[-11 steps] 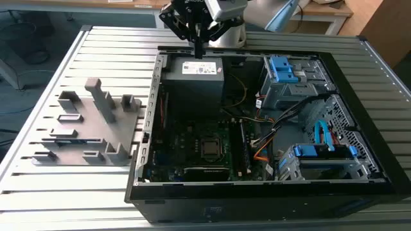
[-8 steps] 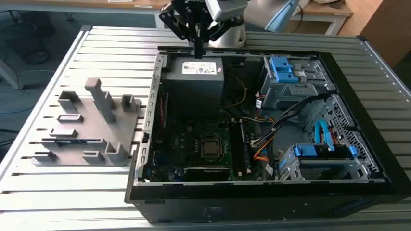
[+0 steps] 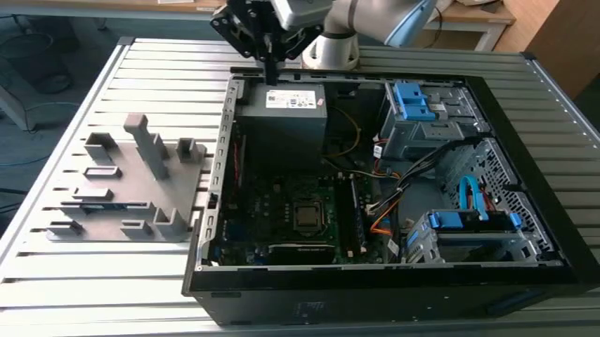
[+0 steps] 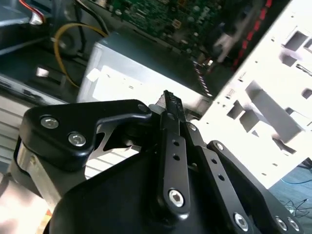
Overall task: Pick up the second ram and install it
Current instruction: 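Reach for the second ram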
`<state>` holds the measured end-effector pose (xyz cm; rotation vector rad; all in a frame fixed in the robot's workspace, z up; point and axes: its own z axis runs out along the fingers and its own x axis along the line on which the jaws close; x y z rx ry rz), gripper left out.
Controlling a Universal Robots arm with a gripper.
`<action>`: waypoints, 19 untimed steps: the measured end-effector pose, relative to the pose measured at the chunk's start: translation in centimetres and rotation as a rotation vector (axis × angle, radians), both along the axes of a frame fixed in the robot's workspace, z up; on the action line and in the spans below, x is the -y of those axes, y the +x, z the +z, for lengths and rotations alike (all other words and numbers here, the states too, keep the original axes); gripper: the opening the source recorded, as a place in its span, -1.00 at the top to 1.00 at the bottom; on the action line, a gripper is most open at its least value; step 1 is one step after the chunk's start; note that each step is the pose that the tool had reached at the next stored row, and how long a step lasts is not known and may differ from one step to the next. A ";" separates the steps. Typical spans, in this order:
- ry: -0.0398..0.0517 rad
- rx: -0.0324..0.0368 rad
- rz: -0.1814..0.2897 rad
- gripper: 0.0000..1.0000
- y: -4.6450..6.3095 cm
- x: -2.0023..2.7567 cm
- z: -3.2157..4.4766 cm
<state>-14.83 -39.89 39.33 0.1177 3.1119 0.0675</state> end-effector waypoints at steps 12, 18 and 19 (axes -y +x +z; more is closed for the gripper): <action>0.0000 0.0002 0.000 0.80 -3.3 0.01 -0.01; 0.0001 0.0003 0.000 0.80 -4.3 0.03 -0.02; 0.0001 0.0003 0.000 0.80 -4.4 0.03 -0.01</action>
